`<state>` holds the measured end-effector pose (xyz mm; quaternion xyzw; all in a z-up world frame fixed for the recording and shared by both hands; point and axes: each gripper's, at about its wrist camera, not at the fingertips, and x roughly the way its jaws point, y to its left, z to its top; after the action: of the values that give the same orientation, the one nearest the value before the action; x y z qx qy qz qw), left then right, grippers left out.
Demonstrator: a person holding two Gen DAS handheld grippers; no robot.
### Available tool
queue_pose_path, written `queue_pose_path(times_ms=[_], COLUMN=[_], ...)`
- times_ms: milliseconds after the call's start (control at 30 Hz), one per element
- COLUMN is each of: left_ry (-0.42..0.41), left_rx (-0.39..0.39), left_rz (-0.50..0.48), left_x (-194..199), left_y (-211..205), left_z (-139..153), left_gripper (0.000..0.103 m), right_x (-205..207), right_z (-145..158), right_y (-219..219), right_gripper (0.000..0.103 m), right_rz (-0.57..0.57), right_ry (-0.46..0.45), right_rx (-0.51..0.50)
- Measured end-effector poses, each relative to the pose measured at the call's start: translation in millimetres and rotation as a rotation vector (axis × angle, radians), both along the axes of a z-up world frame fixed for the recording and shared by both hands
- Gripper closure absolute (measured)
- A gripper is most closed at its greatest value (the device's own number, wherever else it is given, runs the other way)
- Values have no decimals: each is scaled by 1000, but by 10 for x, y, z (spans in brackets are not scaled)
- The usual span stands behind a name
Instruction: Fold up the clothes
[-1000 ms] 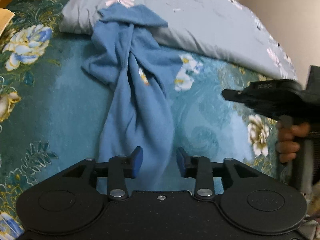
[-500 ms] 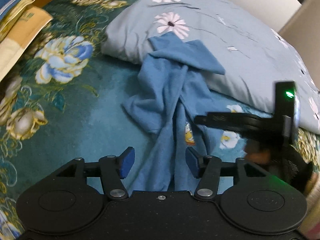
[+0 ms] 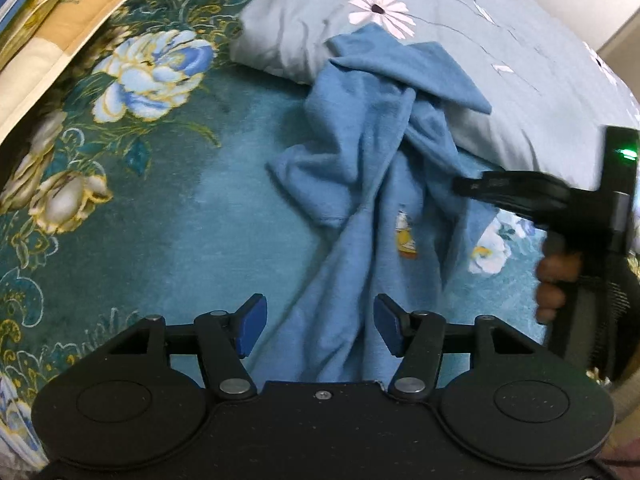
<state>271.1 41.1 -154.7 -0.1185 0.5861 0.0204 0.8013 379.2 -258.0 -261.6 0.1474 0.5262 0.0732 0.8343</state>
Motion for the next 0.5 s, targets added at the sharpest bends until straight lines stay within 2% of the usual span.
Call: queue_pose_path(times_ms=[67, 267, 400, 500], left_ry=[0, -16, -31, -39], left_rx=[-6, -8, 3, 8], left_rz=[-10, -52, -74, -90], left_x=[43, 163, 251, 321], left_y=[-113, -446, -617, -729], left_z=[-3, 6, 14, 7], left_gripper=[45, 40, 40, 40], right_x=[-76, -403, -685, -899], right_z=[87, 179, 115, 69], right_y=[-244, -956, -1306, -1478], right_gripper=[101, 101, 101, 101], right_rz=[-57, -258, -386, -440], right_ry=[-12, -33, -30, -26], right_rx=[31, 31, 21, 0])
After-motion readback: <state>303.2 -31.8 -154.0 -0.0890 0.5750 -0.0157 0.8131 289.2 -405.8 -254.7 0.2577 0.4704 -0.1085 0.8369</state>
